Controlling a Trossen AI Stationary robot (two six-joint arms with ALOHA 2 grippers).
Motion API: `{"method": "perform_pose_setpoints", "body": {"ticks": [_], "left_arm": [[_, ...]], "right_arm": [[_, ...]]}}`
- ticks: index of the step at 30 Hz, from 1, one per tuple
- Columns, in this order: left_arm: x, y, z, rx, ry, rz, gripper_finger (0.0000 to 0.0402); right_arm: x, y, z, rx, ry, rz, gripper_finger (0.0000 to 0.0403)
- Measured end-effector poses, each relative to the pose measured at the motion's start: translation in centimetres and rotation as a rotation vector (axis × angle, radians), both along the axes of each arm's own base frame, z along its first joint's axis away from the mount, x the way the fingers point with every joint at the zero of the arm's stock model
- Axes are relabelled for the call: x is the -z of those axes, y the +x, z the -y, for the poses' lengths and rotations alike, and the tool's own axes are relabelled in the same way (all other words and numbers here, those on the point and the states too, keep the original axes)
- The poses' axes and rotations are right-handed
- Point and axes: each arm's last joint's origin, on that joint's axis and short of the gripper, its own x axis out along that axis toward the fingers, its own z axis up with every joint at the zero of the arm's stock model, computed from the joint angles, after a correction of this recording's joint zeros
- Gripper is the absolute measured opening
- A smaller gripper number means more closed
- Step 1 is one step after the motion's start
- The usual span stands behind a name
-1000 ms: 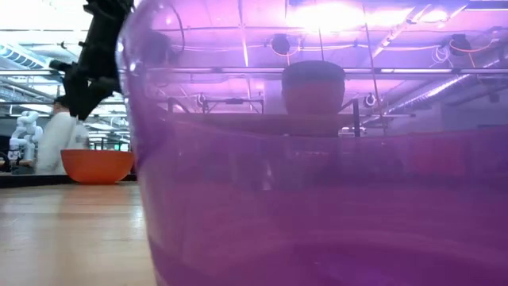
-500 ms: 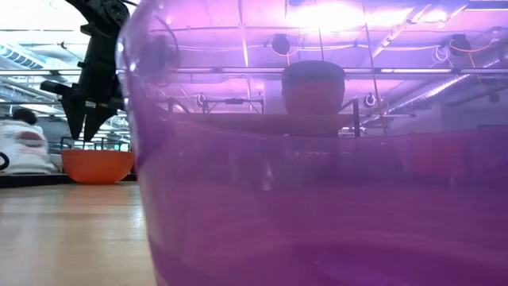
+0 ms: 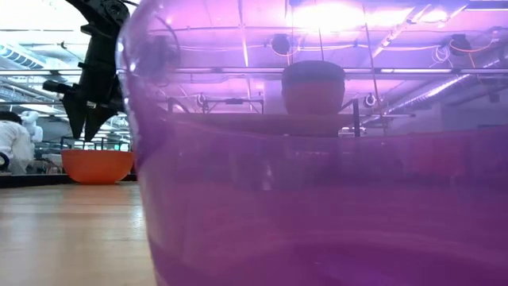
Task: Place and stack bowls onto a shelf
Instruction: Stack the top orange bowl on top of the blue bowl on the shelf
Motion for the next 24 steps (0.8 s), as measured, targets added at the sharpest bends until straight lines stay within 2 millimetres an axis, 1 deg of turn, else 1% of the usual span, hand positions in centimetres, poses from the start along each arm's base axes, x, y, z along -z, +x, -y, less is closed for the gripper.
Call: {"method": "perform_pose_setpoints", "body": {"ticks": [5, 11, 16, 20, 24], "left_arm": [[0.0, 0.5, -0.2, 0.266, -0.020, 0.002, 0.0120], [0.2, 0.5, -0.3, 0.440, -0.071, -0.036, 0.0120], [0.2, 0.4, -0.4, 0.507, -0.087, -0.048, 0.0120], [0.3, 0.3, -0.4, 0.511, -0.115, -0.024, 0.0120], [1.6, -0.5, -0.2, 0.492, -0.168, -0.039, 0.0120]], "right_arm": [[0.0, 0.0, 0.0, 0.000, 0.000, 0.000, 0.0116], [0.0, 0.0, 0.0, 0.001, 0.000, 0.000, 0.0116], [0.0, 0.0, 0.0, 0.000, 0.000, 0.000, 0.0116], [0.0, 0.0, 0.0, 0.000, 0.000, 0.000, 0.0116], [0.0, 0.0, 0.0, 0.001, 0.000, 0.000, 0.0116]]}}
